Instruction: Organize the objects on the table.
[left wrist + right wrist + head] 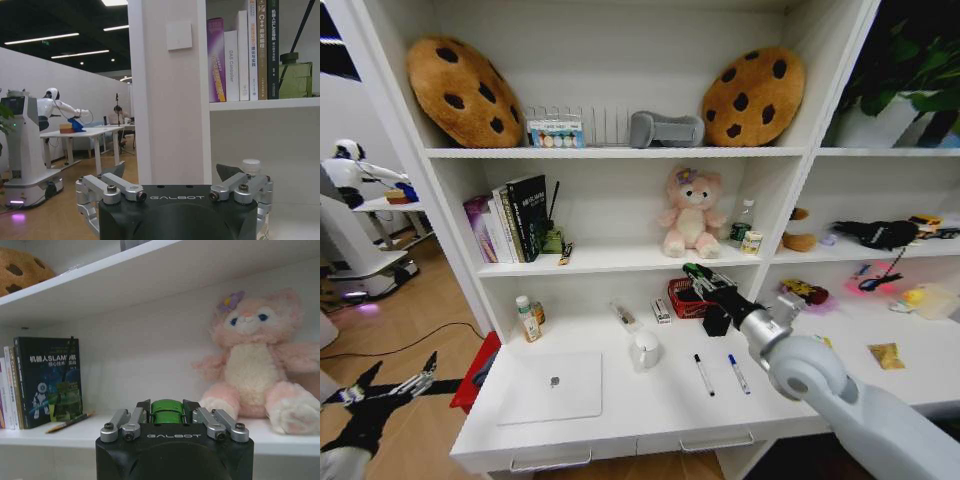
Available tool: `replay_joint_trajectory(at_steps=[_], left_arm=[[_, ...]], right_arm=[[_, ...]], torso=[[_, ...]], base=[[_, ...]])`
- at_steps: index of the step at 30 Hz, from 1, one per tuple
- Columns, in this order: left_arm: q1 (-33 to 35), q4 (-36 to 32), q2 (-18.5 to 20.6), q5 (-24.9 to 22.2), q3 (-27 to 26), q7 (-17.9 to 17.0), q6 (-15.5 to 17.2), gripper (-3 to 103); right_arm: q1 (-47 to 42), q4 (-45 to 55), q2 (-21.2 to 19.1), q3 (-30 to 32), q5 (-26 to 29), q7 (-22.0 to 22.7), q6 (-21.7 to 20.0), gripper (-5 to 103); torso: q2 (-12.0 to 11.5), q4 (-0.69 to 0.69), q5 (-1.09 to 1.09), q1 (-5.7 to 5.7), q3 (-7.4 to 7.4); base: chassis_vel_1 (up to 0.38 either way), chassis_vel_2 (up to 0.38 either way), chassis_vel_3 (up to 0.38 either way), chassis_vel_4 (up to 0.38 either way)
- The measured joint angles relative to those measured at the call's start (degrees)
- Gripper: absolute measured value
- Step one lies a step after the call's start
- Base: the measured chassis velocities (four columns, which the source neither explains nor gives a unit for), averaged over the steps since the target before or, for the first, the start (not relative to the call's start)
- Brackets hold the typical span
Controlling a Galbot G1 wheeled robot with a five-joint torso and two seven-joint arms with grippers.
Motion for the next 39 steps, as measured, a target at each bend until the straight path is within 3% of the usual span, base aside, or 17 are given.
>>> replay_joint_trajectory(at_steps=[2,4,5,10,15,23,34,36,39], left_arm=[[0.00,0.00,0.00,0.00,0.00,0.00,0.00,100],[0.00,0.00,0.00,0.00,0.00,0.00,0.00,100],[0.00,0.00,0.00,0.00,0.00,0.00,0.00,100],[0.00,0.00,0.00,0.00,0.01,0.01,-0.01,100],[0.00,0.00,0.00,0.00,0.01,0.01,-0.01,100],[0.00,0.00,0.00,0.00,0.01,0.00,-0.01,100],[0.00,0.00,0.00,0.00,0.01,0.00,-0.01,100],[0.00,0.01,0.00,0.00,0.01,0.00,-0.02,100],[0.00,0.00,0.00,0.00,0.01,0.01,-0.02,100]], right_arm=[[4.37,-1.50,0.67,-3.13,0.80,0.21,-0.15,34],[12.93,-5.59,3.12,-10.14,2.27,0.72,-0.68,34],[12.93,-5.59,3.12,-10.14,2.27,0.72,-0.68,34],[26.91,-16.99,10.70,-23.43,2.22,1.05,-1.10,34],[33.60,-24.00,14.70,-29.22,1.02,0.60,-1.11,34],[38.24,-33.17,17.54,-34.88,0.63,-0.21,-1.27,34],[39.33,-36.83,18.96,-36.76,0.50,0.15,-1.77,32],[39.30,-36.91,19.07,-36.74,0.50,0.18,-1.87,37],[38.61,-36.98,19.45,-36.03,0.19,0.48,-2.08,53]], torso=[[0.00,0.01,-0.02,0.00,0.00],[0.00,0.02,-0.02,0.01,0.00],[0.00,0.02,-0.02,0.01,0.00],[-0.01,0.02,-0.02,0.01,0.01],[-0.01,0.02,-0.03,0.00,0.00],[-0.01,0.00,-0.02,0.00,0.00],[0.00,0.00,-0.01,0.00,-0.01],[0.00,0.00,-0.01,0.00,-0.01],[0.00,0.01,-0.01,0.00,-0.01]], base=[[0.000,0.000,0.000,0.000],[0.000,0.000,0.000,0.000],[0.000,0.000,0.000,0.000],[0.000,0.000,0.000,0.000],[0.000,0.000,0.000,0.000],[0.000,0.000,0.000,0.000],[0.000,0.000,0.000,0.000],[0.000,0.000,0.000,0.000],[0.000,0.000,0.000,0.000]])
